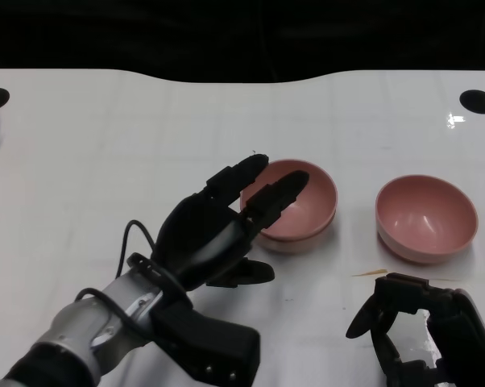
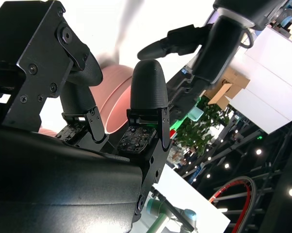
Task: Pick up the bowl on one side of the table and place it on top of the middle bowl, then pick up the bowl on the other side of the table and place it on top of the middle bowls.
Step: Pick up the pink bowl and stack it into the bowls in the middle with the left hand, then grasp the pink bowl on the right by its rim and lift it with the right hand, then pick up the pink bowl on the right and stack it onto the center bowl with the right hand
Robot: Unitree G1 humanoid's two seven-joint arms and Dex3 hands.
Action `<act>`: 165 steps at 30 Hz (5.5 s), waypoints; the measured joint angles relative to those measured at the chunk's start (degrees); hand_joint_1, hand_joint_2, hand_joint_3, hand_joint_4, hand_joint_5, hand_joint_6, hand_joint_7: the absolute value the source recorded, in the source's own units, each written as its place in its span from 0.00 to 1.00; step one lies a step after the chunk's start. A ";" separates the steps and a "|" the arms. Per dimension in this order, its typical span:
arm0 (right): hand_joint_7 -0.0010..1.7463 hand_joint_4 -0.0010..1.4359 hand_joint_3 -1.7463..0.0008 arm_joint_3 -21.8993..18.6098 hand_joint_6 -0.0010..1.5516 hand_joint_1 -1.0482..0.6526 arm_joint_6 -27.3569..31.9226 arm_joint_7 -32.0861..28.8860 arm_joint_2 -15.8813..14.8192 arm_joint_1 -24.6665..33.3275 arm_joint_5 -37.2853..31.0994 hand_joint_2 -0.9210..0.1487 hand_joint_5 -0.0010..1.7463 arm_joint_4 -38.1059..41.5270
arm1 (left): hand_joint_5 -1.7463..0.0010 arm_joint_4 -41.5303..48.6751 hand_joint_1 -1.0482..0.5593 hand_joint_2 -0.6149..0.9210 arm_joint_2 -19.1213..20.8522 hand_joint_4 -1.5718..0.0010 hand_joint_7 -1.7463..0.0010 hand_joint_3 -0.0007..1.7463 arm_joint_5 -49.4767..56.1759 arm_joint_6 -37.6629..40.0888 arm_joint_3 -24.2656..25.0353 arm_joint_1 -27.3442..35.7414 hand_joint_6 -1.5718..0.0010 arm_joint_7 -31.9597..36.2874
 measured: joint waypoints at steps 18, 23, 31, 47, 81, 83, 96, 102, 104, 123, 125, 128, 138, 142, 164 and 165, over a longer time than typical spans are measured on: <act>0.72 0.61 0.04 0.07 0.58 0.73 0.06 0.01 0.01 -0.10 0.03 0.79 0.91 0.00 | 0.23 -8.78 0.54 0.75 6.91 0.57 0.49 0.47 -4.46 -15.92 11.83 14.17 0.59 13.31; 0.72 0.61 0.04 0.04 0.58 0.75 0.07 -0.10 0.08 0.04 0.05 0.80 0.90 -0.38 | 0.13 -9.78 0.65 0.62 8.44 0.51 0.42 0.67 -16.08 -27.67 15.67 20.34 0.49 9.66; 0.72 0.61 0.04 0.05 0.58 0.74 0.03 -0.05 0.15 -0.32 0.15 0.79 0.90 -0.39 | 0.09 -12.35 0.65 0.61 7.54 0.47 0.32 0.80 -28.38 -30.95 18.64 25.92 0.42 -1.75; 0.64 0.57 0.16 -2.42 0.53 0.71 -0.06 -0.52 -0.06 -0.41 0.41 0.67 0.87 -1.32 | 0.00 -15.14 0.64 0.63 1.18 0.37 0.04 0.87 -55.50 -23.03 21.17 31.70 0.47 -33.60; 0.13 0.03 1.00 -0.94 0.15 0.31 50.14 9.48 -6.93 -5.77 -27.54 0.08 0.44 -22.54 | 0.00 -14.63 0.62 0.63 -5.65 0.37 0.06 0.87 -54.26 -19.75 28.51 32.64 0.47 -42.68; 0.11 0.05 1.00 0.36 0.17 0.31 51.53 9.21 -7.17 -7.11 -28.17 0.08 0.42 -19.72 | 0.00 -14.65 0.62 0.63 -5.73 0.37 0.06 0.88 -54.03 -19.67 28.81 32.70 0.46 -42.68; 0.02 0.28 1.00 8.40 0.33 0.39 55.58 2.63 -7.63 -18.38 -29.64 0.06 0.22 4.50 | 0.00 -14.91 0.62 0.63 -6.49 0.38 0.07 0.88 -52.15 -19.96 29.42 33.03 0.46 -42.69; 0.06 0.61 1.00 11.34 0.58 0.49 52.62 -3.90 -7.60 -23.50 -27.88 0.05 0.25 14.74 | 0.00 -15.08 0.62 0.62 -6.56 0.38 0.08 0.88 -52.05 -19.98 29.60 33.15 0.46 -43.21; 0.10 0.66 0.99 12.31 0.79 0.54 48.85 -7.51 -7.62 -25.91 -27.29 0.02 0.66 19.49 | 0.00 -15.21 0.63 0.62 -6.61 0.39 0.08 0.88 -51.91 -20.03 29.70 33.16 0.46 -43.21; 0.88 0.70 0.45 18.05 0.54 0.52 37.70 -25.13 -9.38 -36.19 -26.59 0.45 1.00 26.75 | 0.00 -15.40 0.65 0.59 -6.89 0.38 0.09 0.90 -50.03 -20.66 30.08 33.22 0.45 -43.15; 0.94 0.70 0.39 18.00 0.51 0.52 37.21 -25.35 -9.49 -36.29 -26.33 0.48 1.00 24.14 | 0.00 -15.40 0.65 0.59 -6.95 0.38 0.09 0.90 -50.02 -20.66 30.08 33.22 0.45 -43.15; 0.99 0.70 0.35 17.99 0.49 0.53 36.74 -25.22 -9.48 -36.30 -25.71 0.50 1.00 19.78 | 0.00 -15.41 0.65 0.59 -7.02 0.38 0.09 0.90 -50.03 -20.72 30.08 33.22 0.45 -43.15; 0.99 0.70 0.29 18.63 0.49 0.55 34.89 -19.83 -7.86 -36.56 -25.02 0.63 1.00 11.06 | 0.00 -15.43 0.66 0.59 -7.27 0.38 0.09 0.91 -49.73 -20.79 30.08 33.23 0.45 -43.15; 0.99 0.69 0.30 19.63 0.49 0.54 31.90 -16.76 -6.39 -37.74 -24.39 0.60 1.00 11.43 | 0.00 -15.44 0.66 0.59 -7.27 0.38 0.09 0.92 -49.80 -20.77 29.95 33.22 0.45 -43.17; 0.12 0.55 0.93 25.76 0.57 0.46 29.53 -12.05 -2.38 -42.17 -25.94 0.07 0.43 25.10 | 0.00 -15.43 0.66 0.58 -7.21 0.39 0.12 0.90 -48.98 -20.82 29.81 33.16 0.43 -43.19; 0.06 0.52 0.95 25.90 0.52 0.43 29.82 -10.25 -2.47 -42.27 -25.93 0.04 0.30 24.73 | 0.01 -15.43 0.66 0.58 -7.21 0.39 0.12 0.90 -48.78 -20.81 29.79 33.15 0.43 -43.19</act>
